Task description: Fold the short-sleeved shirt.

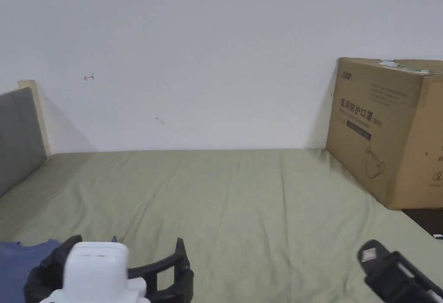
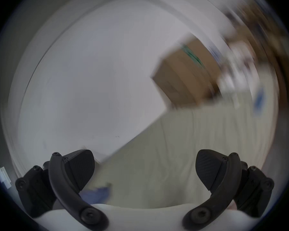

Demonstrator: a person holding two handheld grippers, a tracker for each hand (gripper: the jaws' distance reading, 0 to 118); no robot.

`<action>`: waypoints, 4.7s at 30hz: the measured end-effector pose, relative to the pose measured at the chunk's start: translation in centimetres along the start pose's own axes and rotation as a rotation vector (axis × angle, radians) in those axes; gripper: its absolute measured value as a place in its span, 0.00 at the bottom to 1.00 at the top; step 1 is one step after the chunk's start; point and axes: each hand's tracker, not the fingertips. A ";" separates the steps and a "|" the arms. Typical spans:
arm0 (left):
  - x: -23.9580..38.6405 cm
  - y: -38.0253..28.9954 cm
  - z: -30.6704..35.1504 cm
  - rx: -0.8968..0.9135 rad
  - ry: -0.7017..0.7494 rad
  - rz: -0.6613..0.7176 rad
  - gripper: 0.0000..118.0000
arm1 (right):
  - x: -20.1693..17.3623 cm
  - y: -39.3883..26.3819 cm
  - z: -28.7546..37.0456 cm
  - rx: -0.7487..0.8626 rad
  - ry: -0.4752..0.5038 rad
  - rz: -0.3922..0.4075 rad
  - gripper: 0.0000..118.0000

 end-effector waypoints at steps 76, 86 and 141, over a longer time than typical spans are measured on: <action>-15.7 -0.1 10.1 0.045 0.525 -0.194 0.00 | -15.1 -7.1 -7.0 -0.185 0.416 0.359 0.02; -27.6 -1.1 -7.3 -0.480 0.344 0.132 0.00 | -15.2 -8.6 -8.4 -0.104 0.416 0.613 0.02; -5.2 11.8 -18.2 -0.500 -0.307 -0.057 0.01 | 0.3 -0.8 -8.7 -0.215 0.139 0.368 0.02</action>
